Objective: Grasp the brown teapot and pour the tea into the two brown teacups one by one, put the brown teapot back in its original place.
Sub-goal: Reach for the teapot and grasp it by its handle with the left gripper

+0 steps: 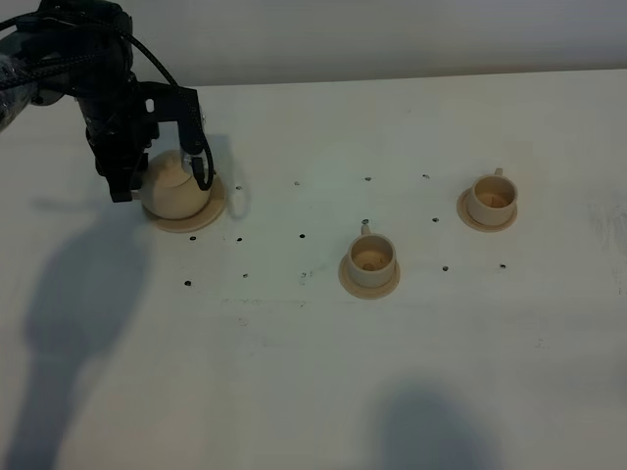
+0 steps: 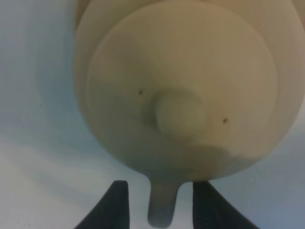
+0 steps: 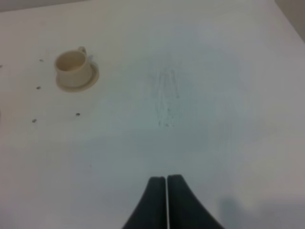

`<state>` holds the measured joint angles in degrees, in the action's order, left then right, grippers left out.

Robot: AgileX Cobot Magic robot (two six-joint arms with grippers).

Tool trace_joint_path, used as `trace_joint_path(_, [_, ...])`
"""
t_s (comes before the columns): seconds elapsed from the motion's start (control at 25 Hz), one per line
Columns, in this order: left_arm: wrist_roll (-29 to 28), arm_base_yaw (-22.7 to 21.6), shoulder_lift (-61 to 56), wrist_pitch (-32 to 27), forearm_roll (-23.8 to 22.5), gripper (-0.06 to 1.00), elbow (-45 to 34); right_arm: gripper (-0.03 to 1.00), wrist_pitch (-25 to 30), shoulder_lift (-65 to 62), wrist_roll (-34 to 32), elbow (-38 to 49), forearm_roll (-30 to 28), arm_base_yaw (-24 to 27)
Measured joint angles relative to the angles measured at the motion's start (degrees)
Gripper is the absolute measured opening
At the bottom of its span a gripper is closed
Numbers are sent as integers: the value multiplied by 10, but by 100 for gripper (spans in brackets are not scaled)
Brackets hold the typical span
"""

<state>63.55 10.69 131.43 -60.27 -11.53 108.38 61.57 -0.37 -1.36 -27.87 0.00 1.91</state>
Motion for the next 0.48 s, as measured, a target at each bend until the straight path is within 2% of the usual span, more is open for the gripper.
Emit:
trace_joint_path(0.12, [0, 0, 0, -3, 0, 33, 0, -2, 0, 0, 0, 0, 0, 0])
trace_joint_path(0.28, [2, 0, 1, -5, 0, 18, 0, -2, 0, 0, 0, 0, 0, 0])
trace_joint_path(0.48, [2, 0, 1, -6, 1, 16, 0, -2, 0, 0, 0, 0, 0, 0])
